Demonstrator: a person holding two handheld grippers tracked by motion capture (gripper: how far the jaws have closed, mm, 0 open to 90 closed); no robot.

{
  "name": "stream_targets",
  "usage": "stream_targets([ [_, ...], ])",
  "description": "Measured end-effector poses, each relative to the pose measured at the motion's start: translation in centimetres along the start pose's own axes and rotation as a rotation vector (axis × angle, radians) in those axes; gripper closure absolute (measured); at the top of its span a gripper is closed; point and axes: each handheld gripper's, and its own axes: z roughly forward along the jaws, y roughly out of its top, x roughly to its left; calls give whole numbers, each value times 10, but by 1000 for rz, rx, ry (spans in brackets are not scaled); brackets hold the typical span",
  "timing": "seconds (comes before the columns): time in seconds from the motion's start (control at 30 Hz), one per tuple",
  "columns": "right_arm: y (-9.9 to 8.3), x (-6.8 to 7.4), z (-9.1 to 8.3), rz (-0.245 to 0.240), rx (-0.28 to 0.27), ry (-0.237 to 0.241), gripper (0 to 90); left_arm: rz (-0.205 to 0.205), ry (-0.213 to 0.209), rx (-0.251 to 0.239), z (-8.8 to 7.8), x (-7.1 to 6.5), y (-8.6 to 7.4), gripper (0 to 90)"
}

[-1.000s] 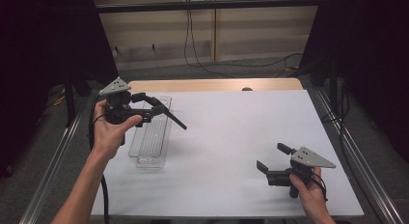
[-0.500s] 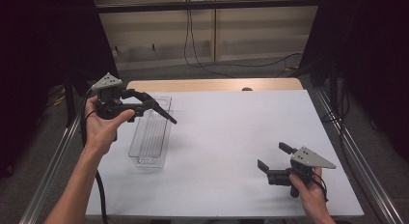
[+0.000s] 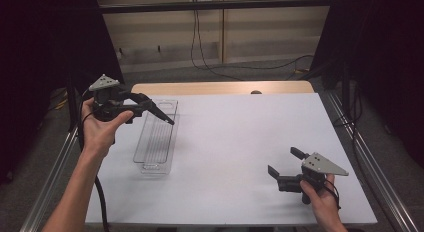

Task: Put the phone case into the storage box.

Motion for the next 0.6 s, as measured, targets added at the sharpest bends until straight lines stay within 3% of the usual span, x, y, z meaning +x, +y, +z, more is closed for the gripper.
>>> stream_targets([
  [0.6, -1, -1, 0, 2, 6, 3, 0, -36, 92, 38, 27, 11, 0, 136],
])
